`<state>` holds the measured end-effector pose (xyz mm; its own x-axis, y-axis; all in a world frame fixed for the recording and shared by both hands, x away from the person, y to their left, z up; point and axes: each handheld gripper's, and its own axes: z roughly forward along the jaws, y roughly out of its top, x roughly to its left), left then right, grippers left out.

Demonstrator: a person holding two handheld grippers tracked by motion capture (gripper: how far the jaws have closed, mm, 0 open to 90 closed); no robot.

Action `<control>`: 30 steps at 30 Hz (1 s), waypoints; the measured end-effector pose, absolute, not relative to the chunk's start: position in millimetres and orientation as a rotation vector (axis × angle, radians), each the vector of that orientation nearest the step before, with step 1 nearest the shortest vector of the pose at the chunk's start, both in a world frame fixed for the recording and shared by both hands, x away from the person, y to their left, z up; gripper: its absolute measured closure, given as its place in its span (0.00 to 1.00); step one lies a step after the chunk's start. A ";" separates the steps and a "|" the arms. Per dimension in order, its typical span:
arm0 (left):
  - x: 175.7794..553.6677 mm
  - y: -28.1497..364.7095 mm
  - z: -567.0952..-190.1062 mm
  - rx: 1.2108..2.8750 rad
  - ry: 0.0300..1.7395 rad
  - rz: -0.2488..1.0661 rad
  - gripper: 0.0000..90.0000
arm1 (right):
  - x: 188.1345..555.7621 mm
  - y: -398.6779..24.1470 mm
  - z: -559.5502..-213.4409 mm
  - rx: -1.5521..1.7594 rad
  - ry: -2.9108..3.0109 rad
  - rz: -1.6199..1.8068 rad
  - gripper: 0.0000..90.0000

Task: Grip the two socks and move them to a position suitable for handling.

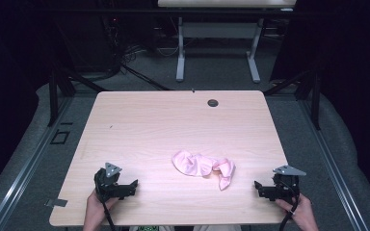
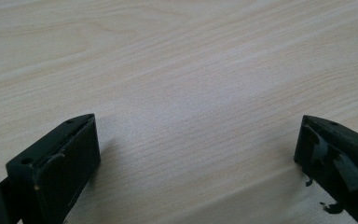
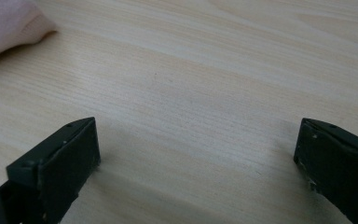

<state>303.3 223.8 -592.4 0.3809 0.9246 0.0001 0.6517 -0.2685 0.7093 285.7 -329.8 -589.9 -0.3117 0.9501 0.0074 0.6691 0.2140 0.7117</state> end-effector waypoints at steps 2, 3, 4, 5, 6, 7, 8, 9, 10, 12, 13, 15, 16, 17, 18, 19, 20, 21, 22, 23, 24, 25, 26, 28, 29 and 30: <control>303.3 223.8 -592.4 2.018 1.350 0.562 0.00 | 288.1 -332.0 -589.8 1.472 2.085 0.873 0.00; 303.2 223.7 -592.4 2.018 1.350 0.563 0.00 | 289.4 -332.5 -590.1 1.471 2.085 0.882 0.00; 303.2 223.7 -592.4 2.018 1.350 0.563 0.00 | 290.1 -332.5 -590.1 1.482 2.073 0.876 0.00; 303.2 223.6 -592.4 2.016 1.351 0.564 0.00 | 290.8 -332.6 -589.8 1.486 2.073 0.870 0.00; 303.1 223.6 -592.4 2.015 1.352 0.565 0.00 | 291.2 -332.4 -589.8 1.491 2.068 0.870 0.00; 303.1 223.5 -592.4 2.015 1.352 0.565 0.00 | 291.6 -332.2 -589.3 1.491 2.071 0.859 0.00; 303.1 223.5 -592.4 2.015 1.352 0.565 0.00 | 291.9 -331.7 -589.4 1.492 2.069 0.862 0.00; 303.1 223.5 -592.4 2.015 1.352 0.565 0.00 | 292.8 -331.9 -589.3 1.492 2.072 0.865 0.00; 303.1 223.5 -592.4 2.015 1.352 0.565 0.00 | 292.8 -331.9 -589.3 1.492 2.072 0.865 0.00; 303.1 223.6 -592.4 2.016 1.351 0.565 0.00 | 294.7 -331.6 -589.5 1.493 2.070 0.866 0.00; 303.0 223.9 -592.5 2.017 1.347 0.564 0.00 | 294.9 -331.4 -589.1 1.497 2.071 0.861 0.00; 303.3 224.1 -591.9 2.023 1.352 0.560 0.00 | 294.9 -331.5 -589.4 1.496 2.066 0.864 0.00; 303.3 224.3 -591.7 2.023 1.356 0.561 0.00 | 294.8 -331.4 -589.5 1.497 2.065 0.864 0.00; 303.4 223.9 -591.3 2.021 1.364 0.559 0.00 | 295.0 -331.4 -589.6 1.498 2.062 0.865 0.00; 303.8 223.6 -591.1 2.020 1.368 0.557 0.00 | 294.9 -331.3 -589.4 1.502 2.061 0.861 0.00; 305.2 223.3 -589.8 2.028 1.370 0.542 0.00 | 294.9 -331.3 -589.6 1.500 2.059 0.862 0.00; 306.8 223.0 -589.0 2.032 1.361 0.533 0.00 | 294.8 -331.3 -589.6 1.500 2.058 0.861 0.00; 309.3 221.4 -586.8 2.035 1.357 0.514 0.00 | 294.6 -331.1 -589.4 1.500 2.055 0.859 0.00; 310.6 220.2 -585.0 2.037 1.350 0.507 0.00 | 294.6 -331.1 -589.5 1.500 2.055 0.859 0.00; 312.1 218.5 -581.8 2.038 1.337 0.504 0.00 | 294.8 -331.2 -589.6 1.500 2.054 0.860 0.00; 314.2 215.8 -577.2 2.051 1.326 0.506 0.00 | 294.9 -331.6 -589.4 1.500 2.057 0.858 0.00; 314.2 215.8 -577.2 2.051 1.326 0.506 0.00 | 295.1 -331.7 -589.5 1.501 2.056 0.860 0.00; 317.5 211.4 -571.4 2.048 1.314 0.484 0.00 | 295.1 -331.6 -589.7 1.503 2.053 0.863 0.00; 321.5 204.7 -565.3 2.054 1.296 0.471 0.00 | 295.1 -331.5 -589.7 1.503 2.053 0.864 0.00; 323.7 200.5 -562.5 2.053 1.284 0.464 0.00 | 295.1 -331.5 -589.7 1.503 2.052 0.864 0.00; 325.6 195.9 -559.4 2.055 1.272 0.461 0.00 | 295.1 -331.5 -589.7 1.503 2.052 0.863 0.00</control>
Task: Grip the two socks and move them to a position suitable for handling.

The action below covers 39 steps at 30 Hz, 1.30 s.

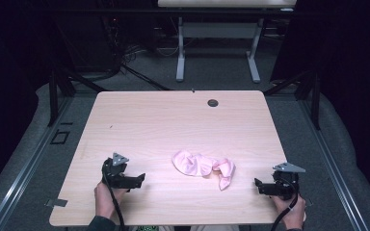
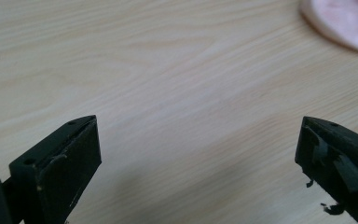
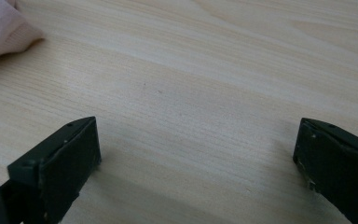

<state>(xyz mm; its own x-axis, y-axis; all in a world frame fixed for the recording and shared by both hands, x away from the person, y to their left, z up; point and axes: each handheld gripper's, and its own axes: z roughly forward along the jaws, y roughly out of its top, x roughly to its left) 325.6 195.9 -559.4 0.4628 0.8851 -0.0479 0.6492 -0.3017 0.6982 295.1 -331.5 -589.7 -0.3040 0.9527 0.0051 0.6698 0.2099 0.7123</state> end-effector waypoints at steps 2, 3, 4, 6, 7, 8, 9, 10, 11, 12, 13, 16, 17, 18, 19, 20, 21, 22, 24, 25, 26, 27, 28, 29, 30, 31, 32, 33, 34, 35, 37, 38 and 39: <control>330.9 185.6 -553.7 2.069 1.244 0.444 0.00 | 295.1 -331.5 -589.7 1.503 2.051 0.863 0.00; 333.2 180.2 -550.6 2.071 1.233 0.444 0.00 | 295.2 -331.6 -589.7 1.503 2.051 0.863 0.00; 335.7 174.5 -547.5 2.085 1.221 0.442 0.00 | 295.3 -331.6 -589.9 1.503 2.049 0.865 0.00; 341.2 161.3 -541.4 2.090 1.192 0.424 0.00 | 295.3 -331.6 -589.9 1.502 2.049 0.864 0.00; 342.7 156.3 -539.6 2.098 1.188 0.424 0.00 | 295.3 -331.5 -589.9 1.502 2.048 0.865 0.00; 345.3 150.0 -537.4 2.106 1.175 0.416 0.00 | 295.3 -331.5 -590.0 1.501 2.047 0.866 0.00; 348.1 142.4 -534.6 2.114 1.159 0.403 0.00 | 295.2 -331.5 -589.9 1.501 2.047 0.865 0.00; 349.7 137.3 -533.1 2.119 1.152 0.402 0.00 | 294.9 -331.5 -589.7 1.500 2.048 0.866 0.01; 352.6 129.3 -531.0 2.126 1.138 0.392 0.00 | 294.8 -331.6 -589.6 1.500 2.048 0.866 0.02; 354.8 123.1 -528.8 2.136 1.130 0.375 0.00 | 294.8 -331.5 -589.7 1.500 2.043 0.869 0.02; 357.0 116.4 -527.2 2.147 1.121 0.373 0.00 | 294.6 -331.5 -589.7 1.500 2.043 0.868 0.02; 363.8 98.1 -524.1 2.191 1.113 0.327 0.00 | 294.3 -331.4 -589.5 1.500 2.039 0.869 0.03; 367.0 92.0 -523.6 2.222 1.106 0.312 0.00 | 294.2 -331.4 -589.5 1.498 2.039 0.870 0.04; 369.7 86.5 -522.9 2.237 1.102 0.298 0.00 | 294.3 -331.5 -589.5 1.496 2.042 0.872 0.04; 372.8 81.4 -522.9 2.253 1.098 0.281 0.00 | 294.1 -331.8 -589.3 1.494 2.046 0.870 0.04; 375.6 76.6 -522.9 2.263 1.096 0.268 0.00 | 294.0 -331.7 -589.3 1.492 2.045 0.871 0.05; 375.6 76.6 -522.9 2.263 1.096 0.268 0.00 | 293.8 -331.8 -589.3 1.490 2.045 0.873 0.05; 381.2 67.4 -522.6 2.294 1.087 0.239 0.00 | 293.6 -331.5 -589.3 1.487 2.041 0.876 0.06; 386.2 57.7 -522.5 2.324 1.082 0.219 0.00 | 293.4 -331.3 -589.1 1.484 2.042 0.876 0.06; 388.5 52.6 -522.7 2.336 1.080 0.208 0.00 | 293.4 -331.3 -589.2 1.484 2.039 0.879 0.07; 390.9 47.5 -523.0 2.346 1.076 0.196 0.00 | 293.3 -331.2 -589.2 1.482 2.038 0.879 0.07; 393.2 42.4 -523.4 2.365 1.071 0.193 0.00 | 293.1 -331.3 -589.1 1.479 2.037 0.870 0.07; 395.8 36.3 -524.3 2.375 1.073 0.180 0.00 | 293.0 -331.1 -589.1 1.478 2.037 0.877 0.07; 398.0 31.6 -525.6 2.390 1.078 0.176 0.00 | 293.0 -331.1 -589.1 1.479 2.036 0.877 0.08; 399.8 28.5 -526.8 2.400 1.080 0.173 0.01 | 292.9 -331.2 -589.2 1.479 2.030 0.873 0.08; 402.3 24.0 -530.0 2.408 1.091 0.174 0.03 | 292.7 -331.3 -589.0 1.478 2.032 0.876 0.09; 403.8 21.8 -532.3 2.420 1.099 0.181 0.07 | 292.5 -331.2 -589.0 1.476 2.030 0.876 0.09; 405.2 19.4 -535.9 2.427 1.116 0.182 0.12 | 292.4 -331.0 -589.0 1.473 2.029 0.876 0.09; 406.9 17.6 -540.6 2.432 1.125 0.174 0.15 | 292.3 -331.0 -588.9 1.472 2.028 0.871 0.10; 407.9 16.9 -543.8 2.440 1.132 0.164 0.17 | 292.1 -330.9 -588.8 1.470 2.028 0.872 0.10; 408.0 16.3 -548.1 2.445 1.138 0.152 0.21 | 291.8 -331.0 -588.7 1.470 2.027 0.877 0.11; 407.7 15.9 -550.4 2.447 1.140 0.161 0.25 | 291.7 -331.0 -588.6 1.471 2.024 0.873 0.11; 407.4 15.9 -552.5 2.455 1.144 0.147 0.30 | 291.7 -330.9 -588.7 1.470 2.024 0.878 0.11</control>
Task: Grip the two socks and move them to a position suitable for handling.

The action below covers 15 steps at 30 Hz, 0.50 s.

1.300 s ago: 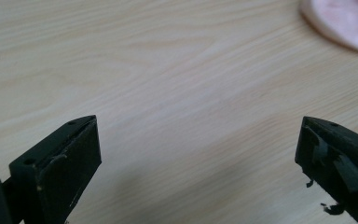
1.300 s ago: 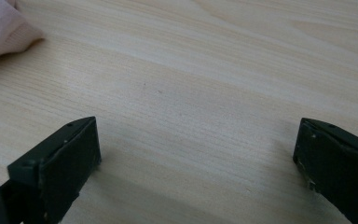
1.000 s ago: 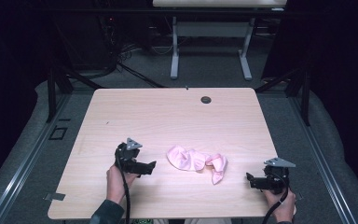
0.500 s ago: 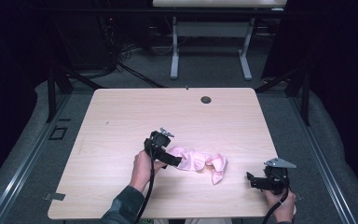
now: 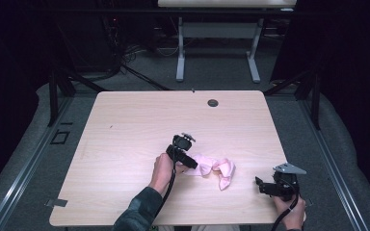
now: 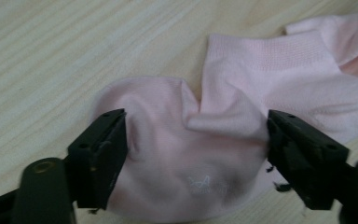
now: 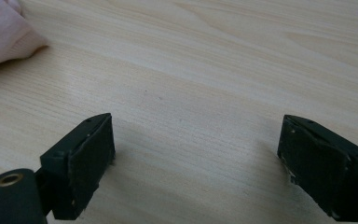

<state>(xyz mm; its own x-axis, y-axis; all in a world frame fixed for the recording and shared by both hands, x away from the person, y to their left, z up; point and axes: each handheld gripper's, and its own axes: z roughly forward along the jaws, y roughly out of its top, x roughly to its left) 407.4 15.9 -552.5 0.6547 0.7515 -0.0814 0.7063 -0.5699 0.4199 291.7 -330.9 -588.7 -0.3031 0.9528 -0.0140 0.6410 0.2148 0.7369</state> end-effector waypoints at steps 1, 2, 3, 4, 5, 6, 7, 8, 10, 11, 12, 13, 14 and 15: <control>406.7 15.5 -554.1 2.459 1.143 0.163 0.37 | 291.7 -330.9 -588.7 1.470 2.026 0.879 0.11; 405.7 15.3 -554.6 2.455 1.141 0.177 0.38 | 291.6 -330.8 -588.6 1.470 2.024 0.877 0.11; 405.1 15.6 -554.4 2.456 1.137 0.192 0.40 | 291.5 -330.7 -588.6 1.469 2.026 0.878 0.12; 404.6 16.1 -554.3 2.456 1.135 0.208 0.45 | 291.5 -330.6 -588.6 1.468 2.025 0.877 0.12; 404.2 16.6 -554.5 2.450 1.139 0.218 0.50 | 291.4 -330.5 -588.6 1.467 2.023 0.877 0.12; 404.1 18.3 -554.2 2.452 1.137 0.225 0.53 | 291.3 -330.4 -588.6 1.468 2.019 0.877 0.13; 403.6 18.9 -554.4 2.446 1.142 0.237 0.58 | 291.3 -330.8 -588.6 1.466 2.019 0.878 0.13; 403.4 19.6 -554.5 2.446 1.137 0.249 0.62 | 291.3 -330.8 -588.6 1.466 2.019 0.878 0.13; 402.1 18.7 -554.0 2.468 1.128 0.282 0.68 | 291.1 -331.0 -588.4 1.464 2.021 0.878 0.14; 401.1 17.6 -553.8 2.470 1.124 0.285 0.71 | 291.1 -330.9 -588.4 1.463 2.019 0.877 0.14; 400.1 16.6 -553.7 2.477 1.108 0.287 0.75 | 291.0 -330.8 -588.5 1.464 2.017 0.880 0.15; 399.5 16.2 -553.5 2.480 1.100 0.285 0.78 | 291.0 -331.0 -588.3 1.464 2.020 0.877 0.15; 399.7 16.6 -553.7 2.475 1.097 0.284 0.82 | 291.0 -331.1 -588.3 1.464 2.019 0.877 0.15; 400.7 18.6 -553.6 2.470 1.095 0.271 0.84 | 291.0 -331.1 -588.3 1.465 2.018 0.876 0.15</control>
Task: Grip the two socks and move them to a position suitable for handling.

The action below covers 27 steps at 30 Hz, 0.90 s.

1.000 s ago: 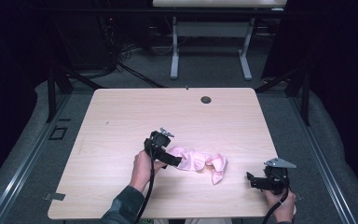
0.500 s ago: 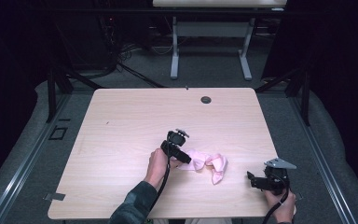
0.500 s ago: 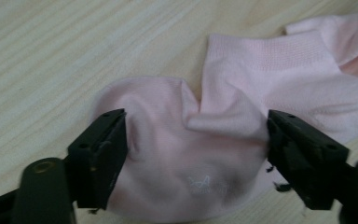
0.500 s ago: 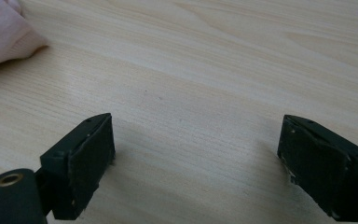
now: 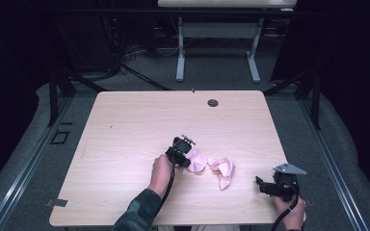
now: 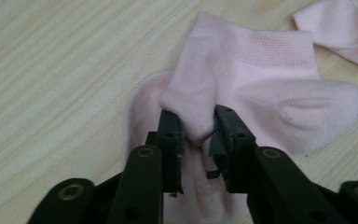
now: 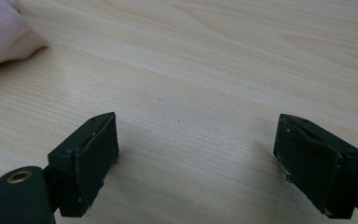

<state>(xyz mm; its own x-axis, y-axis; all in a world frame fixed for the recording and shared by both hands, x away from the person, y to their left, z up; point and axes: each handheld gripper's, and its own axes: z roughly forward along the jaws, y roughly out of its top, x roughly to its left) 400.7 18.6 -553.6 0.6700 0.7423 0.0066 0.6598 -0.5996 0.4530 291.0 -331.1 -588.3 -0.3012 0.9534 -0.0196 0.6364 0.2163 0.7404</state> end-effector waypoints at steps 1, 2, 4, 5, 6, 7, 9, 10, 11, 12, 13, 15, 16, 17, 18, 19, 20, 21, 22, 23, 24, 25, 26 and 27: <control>401.6 20.7 -553.7 2.458 1.098 0.257 0.85 | 290.9 -330.8 -588.5 1.466 2.014 0.878 0.15; 402.2 22.4 -554.0 2.446 1.101 0.246 0.86 | 290.9 -330.7 -588.5 1.465 2.013 0.877 0.15; 402.8 27.0 -552.6 2.428 1.108 0.224 0.86 | 291.0 -331.0 -588.3 1.465 2.016 0.876 0.15; 402.6 29.7 -551.0 2.415 1.110 0.210 0.86 | 291.0 -330.9 -588.4 1.466 2.015 0.876 0.15; 401.4 32.1 -548.5 2.404 1.108 0.213 0.86 | 291.0 -331.0 -588.3 1.465 2.016 0.876 0.15; 399.8 34.4 -545.3 2.391 1.100 0.208 0.86 | 290.9 -331.0 -588.3 1.466 2.016 0.875 0.15; 394.0 39.2 -536.0 2.367 1.084 0.201 0.86 | 290.9 -331.0 -588.3 1.467 2.014 0.873 0.15; 390.2 41.2 -531.3 2.358 1.073 0.204 0.86 | 290.9 -330.9 -588.3 1.467 2.013 0.874 0.15; 387.4 43.1 -527.7 2.348 1.063 0.201 0.86 | 290.9 -331.0 -588.3 1.467 2.013 0.874 0.15; 383.1 45.5 -523.0 2.338 1.054 0.195 0.86 | 290.9 -330.9 -588.3 1.467 2.013 0.874 0.15; 378.3 47.9 -518.9 2.329 1.042 0.194 0.86 | 290.8 -330.9 -588.3 1.467 2.012 0.874 0.15; 367.8 53.1 -512.4 2.307 1.024 0.174 0.86 | 290.8 -330.9 -588.3 1.467 2.012 0.874 0.15; 362.2 55.6 -510.0 2.301 1.012 0.169 0.86 | 290.7 -330.7 -588.4 1.467 2.009 0.874 0.15; 356.3 57.8 -508.1 2.295 1.006 0.162 0.86 | 290.7 -330.6 -588.4 1.467 2.009 0.874 0.15; 350.4 59.8 -506.8 2.288 0.999 0.147 0.85 | 290.7 -330.6 -588.4 1.467 2.009 0.874 0.15; 343.3 62.0 -506.1 2.281 0.988 0.135 0.85 | 290.8 -330.7 -588.4 1.468 2.009 0.874 0.15; 339.5 62.9 -506.2 2.283 0.981 0.126 0.85 | 290.8 -330.8 -588.3 1.468 2.011 0.872 0.15; 334.4 63.8 -507.2 2.288 0.971 0.117 0.85 | 290.8 -330.8 -588.3 1.468 2.011 0.873 0.15; 329.9 64.8 -508.5 2.293 0.965 0.099 0.85 | 290.8 -330.8 -588.3 1.468 2.011 0.872 0.15; 329.9 64.8 -508.5 2.293 0.965 0.099 0.85 | 290.8 -330.8 -588.3 1.469 2.011 0.873 0.15; 321.6 65.9 -514.5 2.306 0.959 0.076 0.84 | 290.8 -330.8 -588.3 1.469 2.011 0.873 0.15; 318.1 66.6 -518.7 2.315 0.959 0.064 0.84 | 290.8 -330.9 -588.3 1.469 2.010 0.873 0.15; 314.8 67.4 -523.6 2.326 0.960 0.048 0.84 | 290.8 -330.9 -588.3 1.470 2.010 0.873 0.15; 311.5 67.4 -529.4 2.335 0.966 0.038 0.84 | 290.8 -331.0 -588.3 1.471 2.010 0.873 0.15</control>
